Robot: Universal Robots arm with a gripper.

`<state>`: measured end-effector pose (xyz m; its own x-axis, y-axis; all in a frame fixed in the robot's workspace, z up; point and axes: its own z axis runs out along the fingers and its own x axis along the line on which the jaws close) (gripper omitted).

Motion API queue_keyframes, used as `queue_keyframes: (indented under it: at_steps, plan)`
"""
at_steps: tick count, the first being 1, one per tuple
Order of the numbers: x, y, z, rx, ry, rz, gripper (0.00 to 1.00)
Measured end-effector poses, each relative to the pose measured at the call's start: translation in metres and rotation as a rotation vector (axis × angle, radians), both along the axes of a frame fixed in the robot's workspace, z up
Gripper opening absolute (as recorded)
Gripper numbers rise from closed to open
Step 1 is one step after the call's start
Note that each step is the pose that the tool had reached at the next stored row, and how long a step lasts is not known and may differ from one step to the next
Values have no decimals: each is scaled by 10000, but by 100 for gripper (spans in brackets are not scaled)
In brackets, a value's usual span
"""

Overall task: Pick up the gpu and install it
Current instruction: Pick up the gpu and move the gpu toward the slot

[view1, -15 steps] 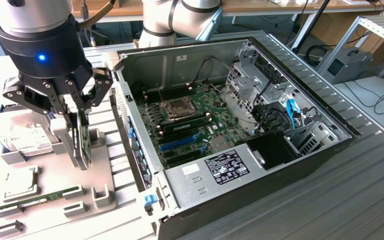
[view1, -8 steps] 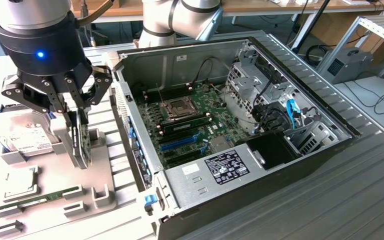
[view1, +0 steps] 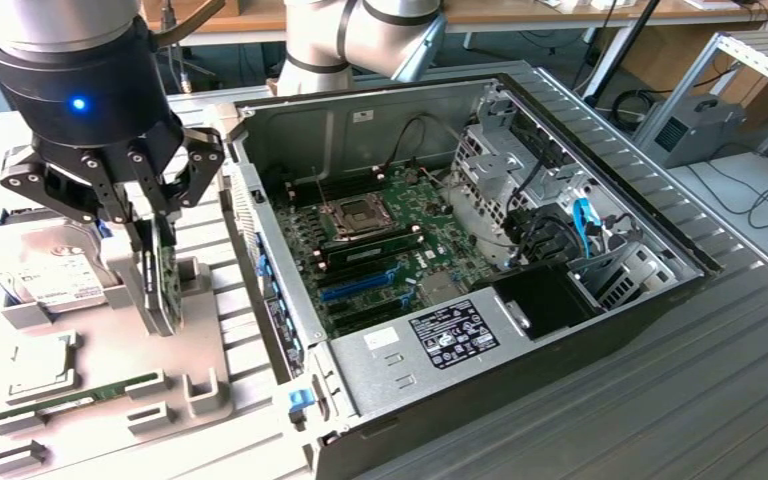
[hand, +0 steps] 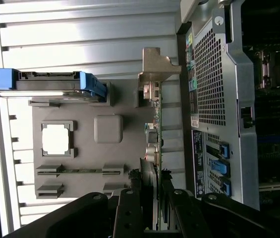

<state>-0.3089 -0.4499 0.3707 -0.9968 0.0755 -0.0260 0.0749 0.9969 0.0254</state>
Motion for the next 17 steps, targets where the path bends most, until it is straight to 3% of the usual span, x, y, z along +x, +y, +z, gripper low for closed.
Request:
queue_keyframes:
  at_steps: [17]
  plan:
    - [0,0,57,0,1,0,26]
